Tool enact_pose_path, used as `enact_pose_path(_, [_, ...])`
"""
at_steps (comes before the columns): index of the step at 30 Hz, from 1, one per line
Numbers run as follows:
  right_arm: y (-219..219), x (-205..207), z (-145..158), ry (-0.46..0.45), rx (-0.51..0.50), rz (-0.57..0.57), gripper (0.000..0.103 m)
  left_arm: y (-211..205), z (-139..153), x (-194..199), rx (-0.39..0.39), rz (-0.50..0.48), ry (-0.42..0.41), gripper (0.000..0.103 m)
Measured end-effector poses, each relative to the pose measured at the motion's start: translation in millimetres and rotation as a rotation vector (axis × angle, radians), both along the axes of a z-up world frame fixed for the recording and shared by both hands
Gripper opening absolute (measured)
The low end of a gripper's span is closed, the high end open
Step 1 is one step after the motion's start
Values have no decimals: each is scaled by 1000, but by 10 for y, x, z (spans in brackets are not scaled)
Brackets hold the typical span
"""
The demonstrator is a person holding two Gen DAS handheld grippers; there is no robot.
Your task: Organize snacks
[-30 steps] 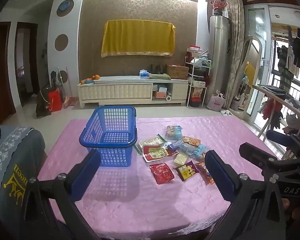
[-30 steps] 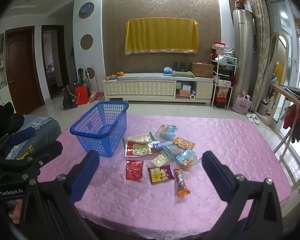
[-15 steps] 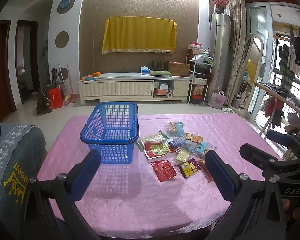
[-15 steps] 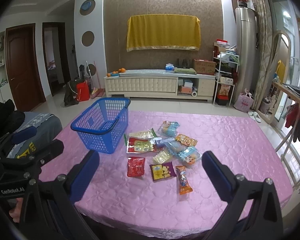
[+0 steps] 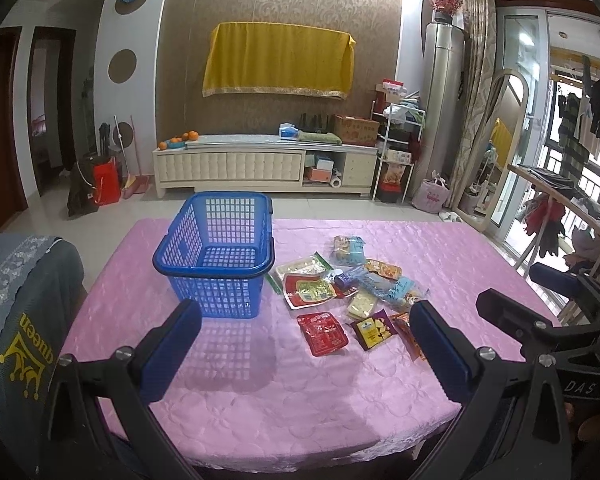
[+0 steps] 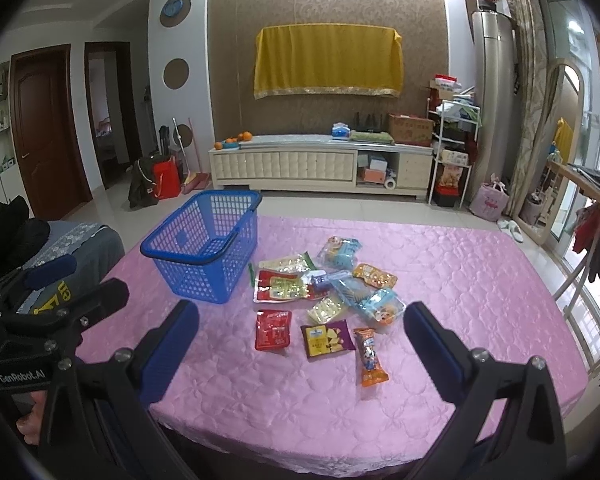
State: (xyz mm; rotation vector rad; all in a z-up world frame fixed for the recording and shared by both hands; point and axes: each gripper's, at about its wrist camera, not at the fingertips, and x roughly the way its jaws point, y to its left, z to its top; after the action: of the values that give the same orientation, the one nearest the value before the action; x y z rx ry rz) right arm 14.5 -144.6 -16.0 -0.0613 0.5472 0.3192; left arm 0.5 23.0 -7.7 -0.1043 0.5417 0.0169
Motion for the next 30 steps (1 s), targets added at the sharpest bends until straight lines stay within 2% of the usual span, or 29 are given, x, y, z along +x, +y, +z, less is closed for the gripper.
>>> enact_pose_path(30, [-2,13,-34,20,-5,6,103,3,-15,-34,-1,0,10,103])
